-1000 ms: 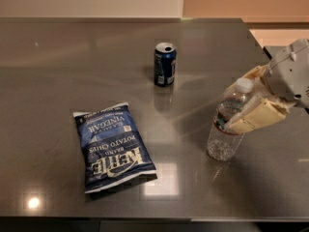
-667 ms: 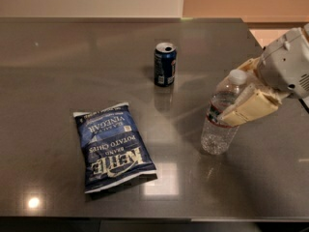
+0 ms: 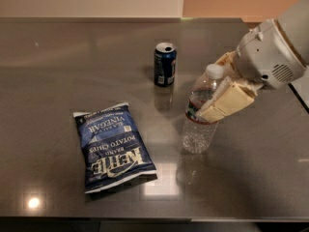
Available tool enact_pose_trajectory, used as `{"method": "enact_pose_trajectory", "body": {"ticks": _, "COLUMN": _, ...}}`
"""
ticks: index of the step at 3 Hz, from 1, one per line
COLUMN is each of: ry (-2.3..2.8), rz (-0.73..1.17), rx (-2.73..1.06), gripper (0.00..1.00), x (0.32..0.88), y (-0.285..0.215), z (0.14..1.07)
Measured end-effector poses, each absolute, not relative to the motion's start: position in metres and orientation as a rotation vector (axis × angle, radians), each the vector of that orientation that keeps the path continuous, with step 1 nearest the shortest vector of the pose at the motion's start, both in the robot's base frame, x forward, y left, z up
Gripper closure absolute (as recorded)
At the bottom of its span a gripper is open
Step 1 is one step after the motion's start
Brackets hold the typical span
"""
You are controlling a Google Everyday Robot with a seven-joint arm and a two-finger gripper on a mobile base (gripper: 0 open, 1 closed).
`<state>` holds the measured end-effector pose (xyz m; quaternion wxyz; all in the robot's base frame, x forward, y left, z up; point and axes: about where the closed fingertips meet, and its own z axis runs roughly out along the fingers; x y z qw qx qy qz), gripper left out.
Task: Move water bottle near blue chip bag
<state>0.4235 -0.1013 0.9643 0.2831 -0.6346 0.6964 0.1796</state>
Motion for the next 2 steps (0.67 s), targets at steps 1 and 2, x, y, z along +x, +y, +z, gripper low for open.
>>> {"method": "enact_pose_trajectory", "body": {"ticks": 1, "ry": 1.848, "rz": 0.517, "rx": -1.717, "gripper": 1.00, "x": 0.428, "y": -0.080, "z": 0.955}}
{"method": "enact_pose_trajectory", "body": {"ticks": 2, "ry": 1.835, "rz": 0.556, "rx": -1.737, "gripper": 1.00, "x": 0.433, "y": -0.057, "z": 0.943}}
